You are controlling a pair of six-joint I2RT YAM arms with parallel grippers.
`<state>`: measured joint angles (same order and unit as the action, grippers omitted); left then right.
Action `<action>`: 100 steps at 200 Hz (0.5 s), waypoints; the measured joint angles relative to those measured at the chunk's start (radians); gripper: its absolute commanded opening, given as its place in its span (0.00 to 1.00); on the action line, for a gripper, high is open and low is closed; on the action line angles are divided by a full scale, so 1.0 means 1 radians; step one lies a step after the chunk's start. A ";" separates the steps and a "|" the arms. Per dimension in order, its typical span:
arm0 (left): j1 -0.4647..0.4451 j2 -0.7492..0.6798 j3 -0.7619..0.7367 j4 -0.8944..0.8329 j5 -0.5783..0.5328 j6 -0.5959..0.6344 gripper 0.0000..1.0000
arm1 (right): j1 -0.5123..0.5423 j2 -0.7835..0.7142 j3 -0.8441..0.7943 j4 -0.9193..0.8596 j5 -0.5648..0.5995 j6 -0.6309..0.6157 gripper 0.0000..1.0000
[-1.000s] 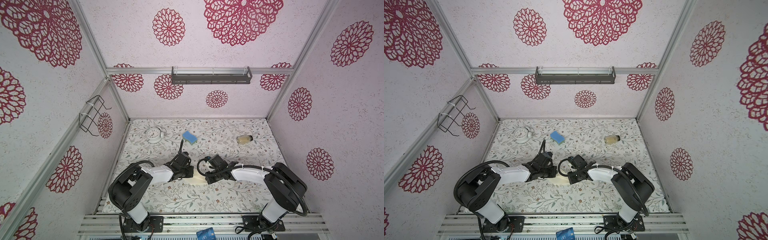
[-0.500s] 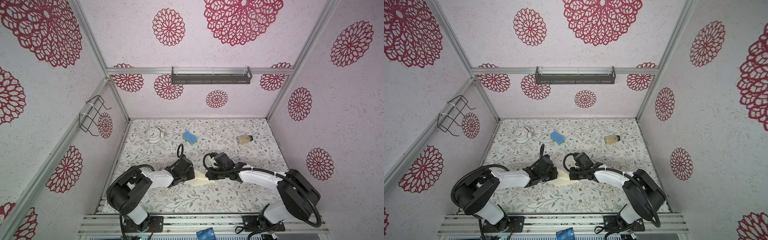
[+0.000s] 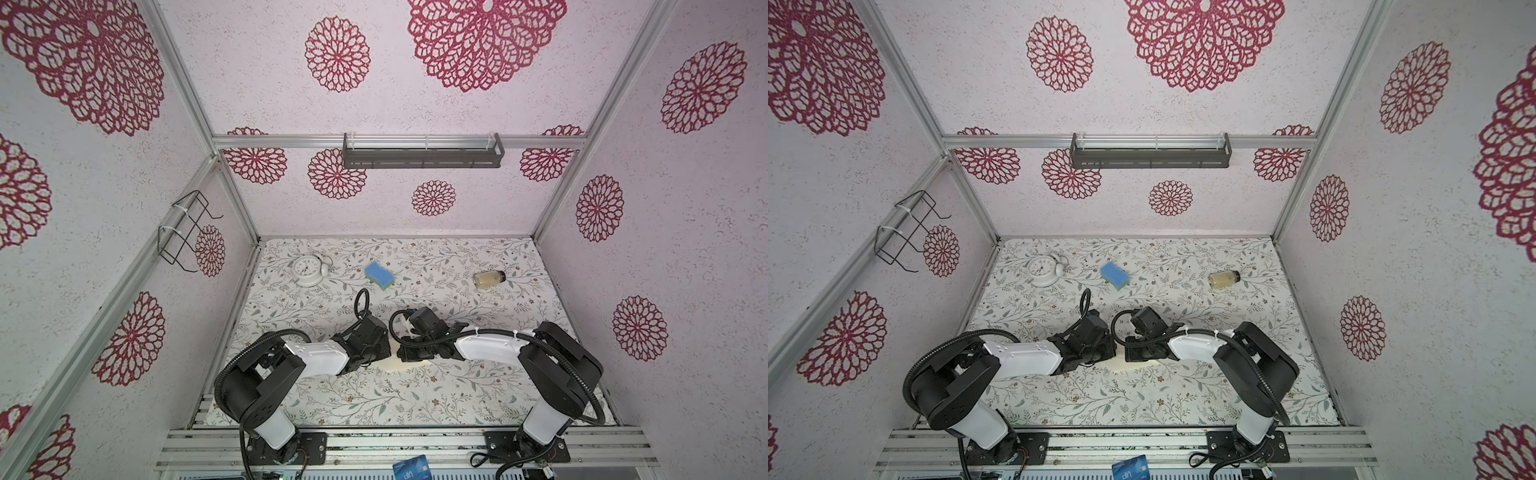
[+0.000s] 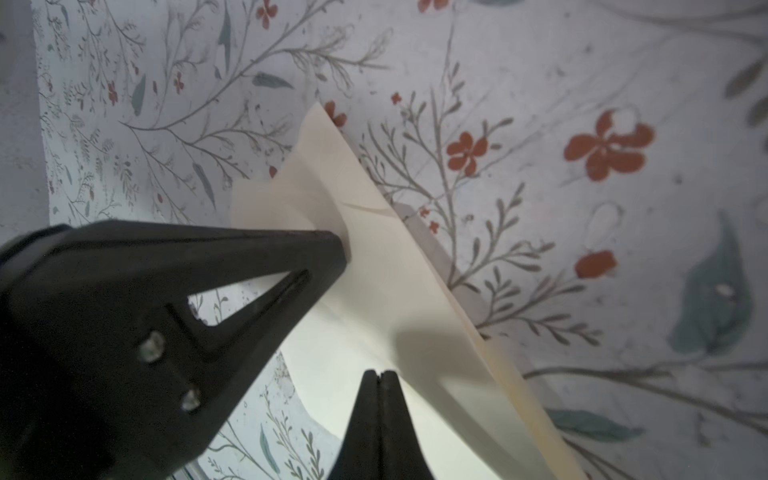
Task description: Fold a paper plane with a square sheet of paper (fold left side to right side)
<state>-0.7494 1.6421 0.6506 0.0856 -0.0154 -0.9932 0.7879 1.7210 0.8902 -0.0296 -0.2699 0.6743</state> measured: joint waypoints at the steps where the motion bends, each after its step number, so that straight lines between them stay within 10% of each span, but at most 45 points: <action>1: 0.000 0.000 0.000 0.000 0.000 0.000 0.00 | 0.000 0.002 0.001 0.000 0.000 0.000 0.00; 100: -0.006 0.010 0.006 0.009 -0.002 -0.015 0.00 | -0.002 0.005 -0.058 0.069 0.027 0.016 0.00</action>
<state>-0.7551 1.6520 0.6563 0.0944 -0.0177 -1.0080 0.7856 1.7260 0.8322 0.0399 -0.2428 0.6899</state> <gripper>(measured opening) 0.040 0.049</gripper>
